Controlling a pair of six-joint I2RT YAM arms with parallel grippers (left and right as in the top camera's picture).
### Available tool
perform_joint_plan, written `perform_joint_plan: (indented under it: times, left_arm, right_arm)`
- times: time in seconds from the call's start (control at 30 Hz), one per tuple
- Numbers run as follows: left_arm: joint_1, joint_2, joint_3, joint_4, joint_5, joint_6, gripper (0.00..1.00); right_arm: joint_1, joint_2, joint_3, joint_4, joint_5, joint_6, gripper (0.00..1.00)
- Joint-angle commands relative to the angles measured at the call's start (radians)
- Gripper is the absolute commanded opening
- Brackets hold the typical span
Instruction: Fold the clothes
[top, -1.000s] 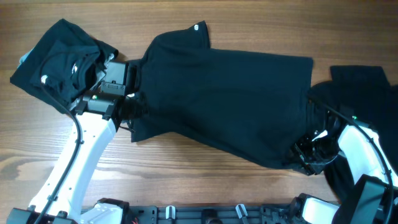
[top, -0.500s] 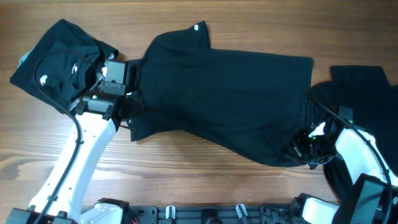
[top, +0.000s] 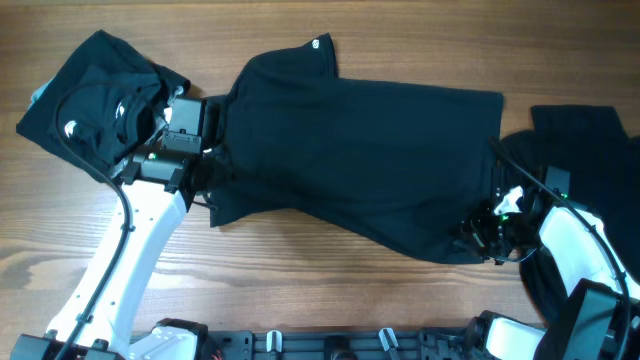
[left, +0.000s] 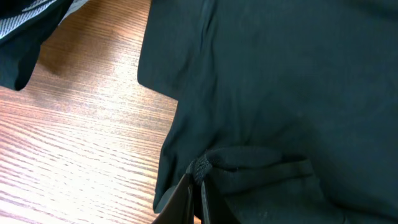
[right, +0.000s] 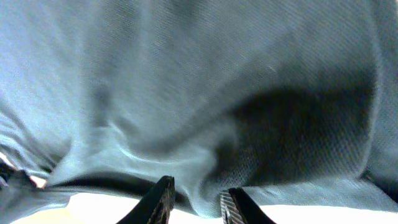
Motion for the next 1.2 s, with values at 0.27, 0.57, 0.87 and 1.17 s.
perform_joint_plan:
  times: [0.27,0.57,0.87,1.17]
  left_arm:
    - [0.004,-0.021,0.013,0.002,-0.013,-0.016,0.06]
    - [0.004,-0.021,0.013,0.008,0.006,-0.013,0.07]
    - [0.004,-0.021,0.013,0.021,0.006,-0.013,0.11]
    - [0.004,-0.021,0.013,0.025,0.006,-0.013,0.12]
  right_arm:
    - [0.0,0.002,0.085,0.111,-0.022,-0.09,0.35]
    - [0.0,-0.086,0.127,-0.236,0.139,-0.02,0.16]
    - [0.0,-0.047,0.01,-0.144,0.207,0.118,0.21]
    - [0.0,0.083,-0.012,0.134,0.131,0.069,0.43]
